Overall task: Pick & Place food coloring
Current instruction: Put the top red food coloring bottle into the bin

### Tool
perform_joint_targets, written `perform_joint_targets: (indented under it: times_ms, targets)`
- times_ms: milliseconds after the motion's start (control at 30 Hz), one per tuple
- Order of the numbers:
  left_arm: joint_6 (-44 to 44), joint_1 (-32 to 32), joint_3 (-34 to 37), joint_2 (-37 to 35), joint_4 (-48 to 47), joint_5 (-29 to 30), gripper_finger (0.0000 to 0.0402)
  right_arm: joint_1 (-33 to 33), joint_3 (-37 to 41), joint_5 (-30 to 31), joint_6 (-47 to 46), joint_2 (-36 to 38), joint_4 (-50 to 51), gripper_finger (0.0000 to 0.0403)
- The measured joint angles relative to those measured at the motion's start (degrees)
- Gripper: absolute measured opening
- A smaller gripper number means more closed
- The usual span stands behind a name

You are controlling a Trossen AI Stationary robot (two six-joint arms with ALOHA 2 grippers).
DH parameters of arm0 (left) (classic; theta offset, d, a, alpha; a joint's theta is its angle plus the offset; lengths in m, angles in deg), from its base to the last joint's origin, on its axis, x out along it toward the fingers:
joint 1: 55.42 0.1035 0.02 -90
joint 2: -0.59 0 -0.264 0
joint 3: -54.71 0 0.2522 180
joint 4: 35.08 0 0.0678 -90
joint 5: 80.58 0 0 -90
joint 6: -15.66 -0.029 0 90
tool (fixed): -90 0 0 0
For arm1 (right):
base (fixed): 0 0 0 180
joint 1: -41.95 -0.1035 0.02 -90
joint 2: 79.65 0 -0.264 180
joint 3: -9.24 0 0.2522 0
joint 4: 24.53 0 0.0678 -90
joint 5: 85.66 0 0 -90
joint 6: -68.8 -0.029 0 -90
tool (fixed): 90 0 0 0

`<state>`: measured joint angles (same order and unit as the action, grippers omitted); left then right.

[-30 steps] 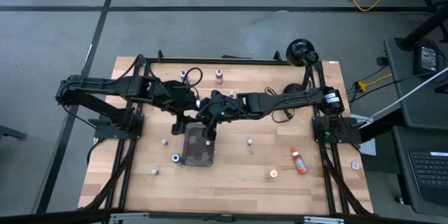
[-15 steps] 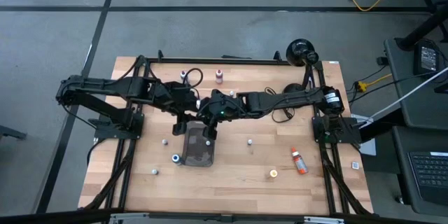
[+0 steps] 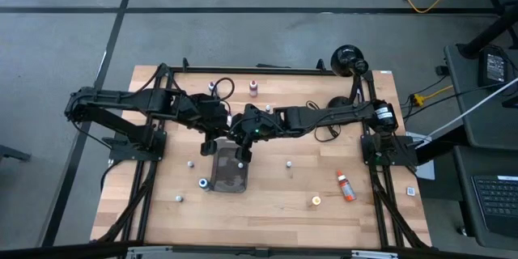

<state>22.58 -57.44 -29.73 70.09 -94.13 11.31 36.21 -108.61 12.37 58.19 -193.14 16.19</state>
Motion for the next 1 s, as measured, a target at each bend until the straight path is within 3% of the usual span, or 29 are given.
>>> perform_joint_targets:
  times_ms: [267,767,1000]
  targets:
    - [0.03,0.00,0.00,0.04,0.20,-0.09,0.0045,0.00,0.00,-0.14,-0.73,0.00,0.04,0.0100]
    - [1.54,0.02,0.00,0.07,-1.86,0.99,0.0042,-0.17,-0.07,-0.24,-2.84,1.35,8.09,0.0262]
    - [3.83,-3.12,0.00,0.07,-2.50,4.50,0.0042,-0.20,-0.09,4.92,-3.85,4.23,17.08,0.0288]
